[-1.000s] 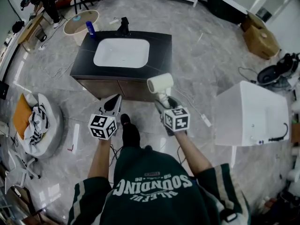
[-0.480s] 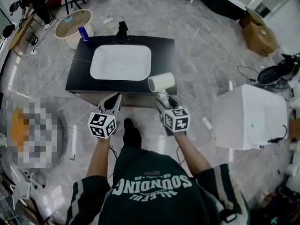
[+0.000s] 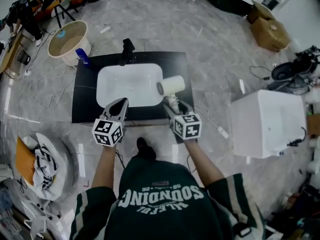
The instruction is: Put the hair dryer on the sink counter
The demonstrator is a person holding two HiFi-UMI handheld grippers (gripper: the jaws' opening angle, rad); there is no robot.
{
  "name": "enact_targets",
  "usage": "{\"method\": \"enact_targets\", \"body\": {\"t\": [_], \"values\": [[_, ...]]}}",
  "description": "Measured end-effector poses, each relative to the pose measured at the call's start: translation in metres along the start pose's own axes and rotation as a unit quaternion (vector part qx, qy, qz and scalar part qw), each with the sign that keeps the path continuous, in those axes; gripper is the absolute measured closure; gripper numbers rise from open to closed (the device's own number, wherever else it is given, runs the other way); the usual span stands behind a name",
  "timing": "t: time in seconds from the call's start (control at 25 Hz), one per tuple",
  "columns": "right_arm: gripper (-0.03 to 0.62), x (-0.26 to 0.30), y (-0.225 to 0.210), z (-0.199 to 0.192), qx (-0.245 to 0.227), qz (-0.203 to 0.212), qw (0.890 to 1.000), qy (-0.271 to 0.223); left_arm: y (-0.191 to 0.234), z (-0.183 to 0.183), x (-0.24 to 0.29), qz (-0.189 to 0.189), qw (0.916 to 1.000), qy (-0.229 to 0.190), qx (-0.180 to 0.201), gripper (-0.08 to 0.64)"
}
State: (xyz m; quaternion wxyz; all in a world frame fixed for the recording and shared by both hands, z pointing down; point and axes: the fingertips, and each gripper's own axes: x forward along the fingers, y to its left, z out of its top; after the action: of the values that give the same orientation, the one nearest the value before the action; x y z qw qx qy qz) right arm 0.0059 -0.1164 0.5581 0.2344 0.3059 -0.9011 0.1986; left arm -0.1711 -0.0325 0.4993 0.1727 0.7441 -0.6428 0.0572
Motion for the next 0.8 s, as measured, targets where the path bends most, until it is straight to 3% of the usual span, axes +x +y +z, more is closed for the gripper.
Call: {"method": "enact_targets", "body": {"t": [0.36, 0.8], "values": [[0.359, 0.042, -0.005, 0.031, 0.019, -0.034, 0.999, -0.017, 0.050, 0.018, 0.037, -0.034, 0.9993, 0.005, 0.013, 0.558], [0.359, 0.046, -0.034, 0.035, 0.033, -0.072, 0.997, -0.020, 0.046, 0.019, 0.085, -0.075, 0.9970, 0.016, 0.011, 0.558]]}}
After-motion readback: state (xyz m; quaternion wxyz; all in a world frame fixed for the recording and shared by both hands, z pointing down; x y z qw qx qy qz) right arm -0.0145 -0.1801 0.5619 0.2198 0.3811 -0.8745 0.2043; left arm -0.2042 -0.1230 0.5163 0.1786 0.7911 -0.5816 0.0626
